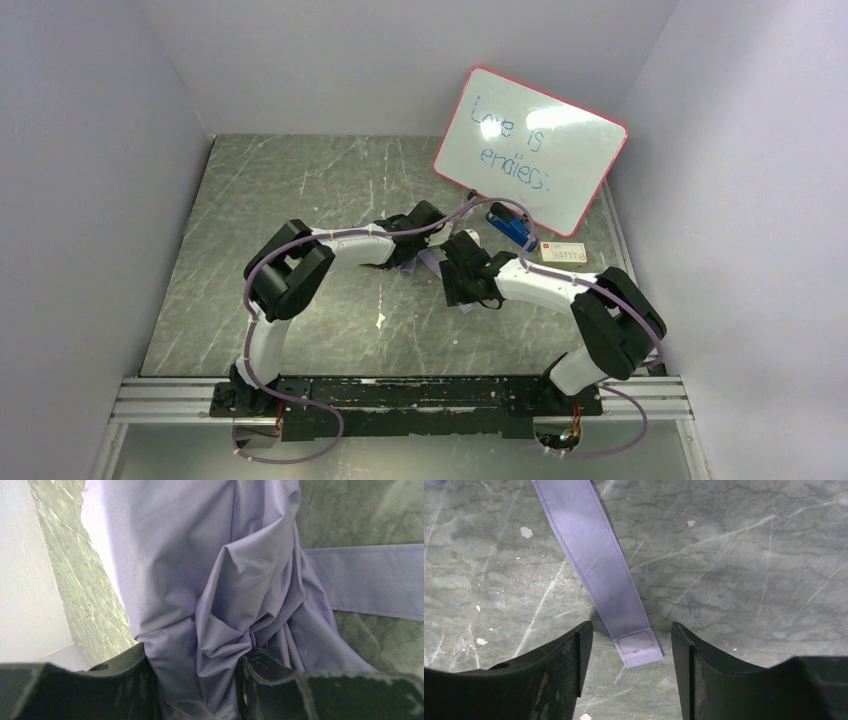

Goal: Put away the umbrella

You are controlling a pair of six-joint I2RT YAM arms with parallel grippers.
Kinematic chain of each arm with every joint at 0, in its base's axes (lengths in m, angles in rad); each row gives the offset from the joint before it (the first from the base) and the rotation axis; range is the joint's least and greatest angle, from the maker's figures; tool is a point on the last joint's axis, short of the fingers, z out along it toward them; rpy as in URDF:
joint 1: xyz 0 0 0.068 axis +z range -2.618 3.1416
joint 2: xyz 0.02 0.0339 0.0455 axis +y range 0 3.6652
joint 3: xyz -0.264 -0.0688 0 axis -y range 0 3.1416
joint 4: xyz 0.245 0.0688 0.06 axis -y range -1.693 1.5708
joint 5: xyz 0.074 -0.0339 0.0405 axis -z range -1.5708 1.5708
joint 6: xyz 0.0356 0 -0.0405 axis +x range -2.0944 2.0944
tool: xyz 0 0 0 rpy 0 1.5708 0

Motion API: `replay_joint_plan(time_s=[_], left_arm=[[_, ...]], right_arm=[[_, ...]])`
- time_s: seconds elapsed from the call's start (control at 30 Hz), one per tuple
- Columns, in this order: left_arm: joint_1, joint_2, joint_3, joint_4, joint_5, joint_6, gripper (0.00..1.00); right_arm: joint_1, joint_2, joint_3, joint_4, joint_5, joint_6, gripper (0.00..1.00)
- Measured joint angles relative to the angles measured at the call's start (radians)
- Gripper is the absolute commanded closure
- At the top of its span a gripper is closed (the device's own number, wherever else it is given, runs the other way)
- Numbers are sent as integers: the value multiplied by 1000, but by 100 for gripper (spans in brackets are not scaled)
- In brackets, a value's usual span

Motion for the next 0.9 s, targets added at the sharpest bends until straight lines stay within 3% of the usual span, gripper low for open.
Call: replay_joint_plan(time_s=[0.5,0.9], left_arm=[[0,5,12,-16,0,-5,95],[0,6,14,-19,0,-5,95]], right_arm=[[-1,67,71,-62,18,31,66],[-1,78,64,-30,3,30,97]])
